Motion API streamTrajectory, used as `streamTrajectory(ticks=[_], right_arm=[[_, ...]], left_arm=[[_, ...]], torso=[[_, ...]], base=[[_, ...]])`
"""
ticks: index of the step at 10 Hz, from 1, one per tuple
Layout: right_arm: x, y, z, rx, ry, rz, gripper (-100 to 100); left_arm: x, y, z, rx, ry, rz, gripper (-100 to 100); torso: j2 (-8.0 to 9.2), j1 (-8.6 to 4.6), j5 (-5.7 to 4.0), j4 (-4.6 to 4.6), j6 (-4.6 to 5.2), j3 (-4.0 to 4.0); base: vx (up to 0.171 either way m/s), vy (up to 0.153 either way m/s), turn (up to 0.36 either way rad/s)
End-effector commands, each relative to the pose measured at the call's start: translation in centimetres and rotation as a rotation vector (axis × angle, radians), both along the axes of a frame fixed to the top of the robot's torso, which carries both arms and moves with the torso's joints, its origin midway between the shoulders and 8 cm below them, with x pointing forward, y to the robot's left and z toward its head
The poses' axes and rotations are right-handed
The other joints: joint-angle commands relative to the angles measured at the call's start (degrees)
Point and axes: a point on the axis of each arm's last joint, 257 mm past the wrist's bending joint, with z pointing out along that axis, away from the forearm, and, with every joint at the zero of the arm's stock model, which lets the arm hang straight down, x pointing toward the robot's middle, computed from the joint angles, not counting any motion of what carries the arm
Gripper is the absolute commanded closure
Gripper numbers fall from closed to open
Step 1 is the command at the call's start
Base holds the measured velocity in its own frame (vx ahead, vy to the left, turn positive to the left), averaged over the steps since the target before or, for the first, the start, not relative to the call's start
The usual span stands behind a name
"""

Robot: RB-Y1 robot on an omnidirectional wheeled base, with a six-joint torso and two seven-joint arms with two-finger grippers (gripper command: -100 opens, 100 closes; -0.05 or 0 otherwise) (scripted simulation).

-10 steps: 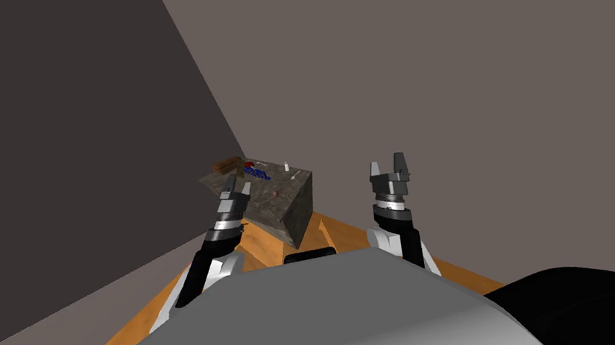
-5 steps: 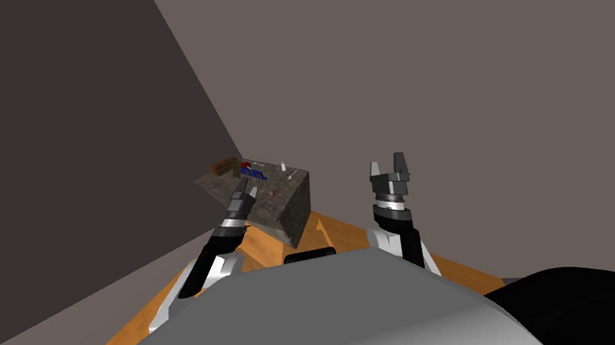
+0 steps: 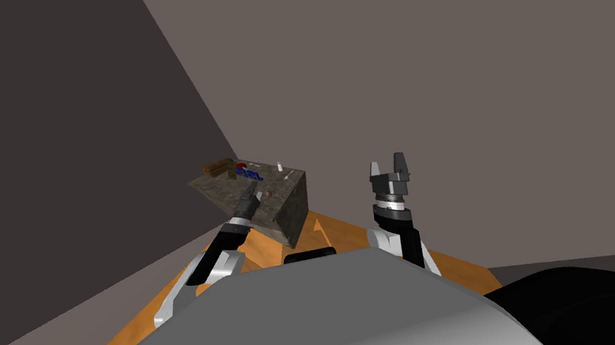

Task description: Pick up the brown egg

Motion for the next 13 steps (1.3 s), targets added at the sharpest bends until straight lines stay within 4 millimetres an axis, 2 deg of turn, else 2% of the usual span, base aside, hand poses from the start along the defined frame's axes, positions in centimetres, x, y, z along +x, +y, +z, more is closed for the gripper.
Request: streamTrajectory(ticks=[1,2,7,10,13], right_arm=[[0.0,0.0,0.0,0.0,0.0,0.0,0],[0.0,0.0,0.0,0.0,0.0,0.0,0],[0.0,0.0,0.0,0.0,0.0,0.0,0],[0.0,0.0,0.0,0.0,0.0,0.0,0],[0.0,0.0,0.0,0.0,0.0,0.0,0]], left_arm=[[0.6,0.2,-1.0,0.012,0.035,0.002,-100],[1.1,0.3,-2.3,0.034,0.077,0.002,-100],[2.3,1.1,-5.8,0.088,0.193,0.016,-100],[3.3,2.3,-8.4,0.141,0.278,0.034,-100],[3.7,3.2,-10.1,0.171,0.339,0.052,-100]], torso=[[0.0,0.0,0.0,0.0,0.0,0.0],[-0.01,0.01,0.0,0.0,-0.01,0.0],[-0.01,0.03,0.01,0.0,0.0,-0.01],[-0.01,0.04,0.01,0.0,-0.03,-0.01],[-0.01,0.05,0.01,0.0,0.0,0.0]], base=[[-0.015,-0.015,-0.033],[-0.02,-0.021,-0.069],[-0.016,-0.014,-0.065],[-0.016,-0.011,-0.084],[-0.016,-0.006,-0.069]])
